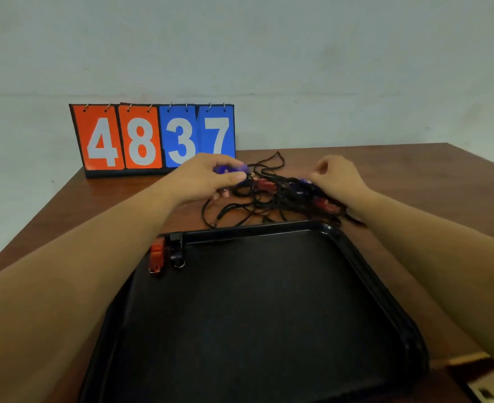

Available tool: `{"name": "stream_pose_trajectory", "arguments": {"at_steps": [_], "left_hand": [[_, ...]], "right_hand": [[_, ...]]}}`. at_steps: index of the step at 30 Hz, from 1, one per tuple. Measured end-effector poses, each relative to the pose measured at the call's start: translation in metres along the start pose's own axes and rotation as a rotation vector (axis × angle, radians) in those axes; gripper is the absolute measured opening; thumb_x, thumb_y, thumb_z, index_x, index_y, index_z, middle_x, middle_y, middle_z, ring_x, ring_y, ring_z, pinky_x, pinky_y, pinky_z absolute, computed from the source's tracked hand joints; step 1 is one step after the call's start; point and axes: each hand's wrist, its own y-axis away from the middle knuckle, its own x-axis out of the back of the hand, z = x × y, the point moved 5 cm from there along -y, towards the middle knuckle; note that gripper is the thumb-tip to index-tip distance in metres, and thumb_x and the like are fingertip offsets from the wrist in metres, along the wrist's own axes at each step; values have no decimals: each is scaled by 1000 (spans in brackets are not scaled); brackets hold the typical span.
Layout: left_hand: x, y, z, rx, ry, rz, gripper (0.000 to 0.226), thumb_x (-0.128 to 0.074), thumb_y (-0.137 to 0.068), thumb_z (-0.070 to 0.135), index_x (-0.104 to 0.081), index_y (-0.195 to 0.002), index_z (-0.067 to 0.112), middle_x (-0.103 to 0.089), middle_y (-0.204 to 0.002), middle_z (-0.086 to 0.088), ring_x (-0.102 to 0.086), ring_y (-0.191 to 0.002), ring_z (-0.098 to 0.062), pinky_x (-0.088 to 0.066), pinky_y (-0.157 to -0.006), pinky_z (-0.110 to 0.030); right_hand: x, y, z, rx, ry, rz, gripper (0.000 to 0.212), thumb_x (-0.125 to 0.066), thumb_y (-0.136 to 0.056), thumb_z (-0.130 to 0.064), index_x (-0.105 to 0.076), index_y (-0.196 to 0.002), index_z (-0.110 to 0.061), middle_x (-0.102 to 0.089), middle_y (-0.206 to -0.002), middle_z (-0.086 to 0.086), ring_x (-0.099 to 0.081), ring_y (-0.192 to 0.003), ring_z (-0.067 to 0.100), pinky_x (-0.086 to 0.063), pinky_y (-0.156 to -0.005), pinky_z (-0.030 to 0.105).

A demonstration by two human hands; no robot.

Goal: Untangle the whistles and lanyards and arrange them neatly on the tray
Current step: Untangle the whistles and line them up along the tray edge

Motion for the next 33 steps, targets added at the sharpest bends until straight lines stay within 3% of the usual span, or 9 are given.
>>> {"name": "stream_pose_trajectory", "arguments": {"at_steps": [2, 5, 12, 17, 22, 24, 27, 31, 33], "left_hand": [[-4, -5, -1, 14, 0, -32, 24, -72, -88, 29, -67, -110, 24, -71, -76, 1, -62, -54, 0, -51, -57, -14], [-7, -12, -6, 57, -14, -47, 19, -72, -88, 22, -65, -105, 16, -74, -79, -6, -66, -56, -2, -53, -56, -14], [-8, -11, -10, 61, -36, -95, 31, -68, -90, 13, -64, -114, 31, -61, -101, -1, -62, -61, -13, -52, -55, -18], [-14, -13, -6, 65, -132, -114, 11, -68, -91, 19, -66, -101, 24, -64, -98, -4, -63, -64, -14, -51, -55, -17], [-21, -17, 10, 8, -148, -64, 11, -66, -91, 30, -64, -94, 19, -63, -75, -1, -59, -54, -12, -49, -53, -16], [-27, -20, 19, -18, -182, -46, 18, -67, -90, 34, -62, -88, 16, -61, -65, 1, -57, -50, -11, -51, -60, -22], [-40, -29, 34, -49, -194, 14, 25, -67, -90, 38, -61, -88, 13, -63, -68, -1, -56, -51, -12, -48, -55, -22], [-54, -36, 53, -109, -165, 94, 27, -64, -89, 47, -66, -101, 23, -63, -85, 7, -57, -55, -15, -47, -56, -22], [-61, -38, 58, -113, -144, 56, 24, -63, -90, 48, -68, -103, 28, -64, -85, 10, -58, -56, -14, -46, -56, -21]], "right_hand": [[-3, -11, 7, -2, 41, -27, 37, -63, -94, -24, -60, -127, -8, -63, -124, 9, -58, -106, 23, -43, -89, 30], [-20, -20, -7, 103, 63, -142, 41, -63, -95, -29, -59, -132, -12, -63, -127, 8, -59, -115, 24, -42, -93, 29], [-35, -26, -1, 73, 114, -238, 18, -65, -94, -21, -73, -102, -8, -67, -94, 8, -61, -89, 24, -40, -74, 28], [-21, -20, 4, 90, 168, -232, 23, -61, -95, -29, -61, -105, -9, -63, -100, 9, -55, -89, 24, -40, -73, 31], [5, 1, -10, 159, -79, -209, 22, -73, -88, -32, -63, -101, -17, -60, -89, -6, -56, -81, 11, -40, -64, 24], [13, 10, -17, 155, -251, -242, 20, -76, -85, -24, -68, -102, -17, -70, -92, 2, -62, -77, 12, -48, -68, 24], [16, 23, -27, 122, -503, -364, 17, -74, -87, -11, -70, -102, -15, -75, -89, 14, -66, -72, 18, -56, -77, 33], [18, 31, -35, 103, -666, -445, 22, -72, -86, -1, -61, -105, -5, -71, -85, 13, -68, -69, 14, -57, -72, 25], [19, 33, -35, 106, -726, -482, 24, -73, -84, 0, -63, -106, -5, -70, -93, 15, -69, -79, 19, -58, -80, 28]]}}
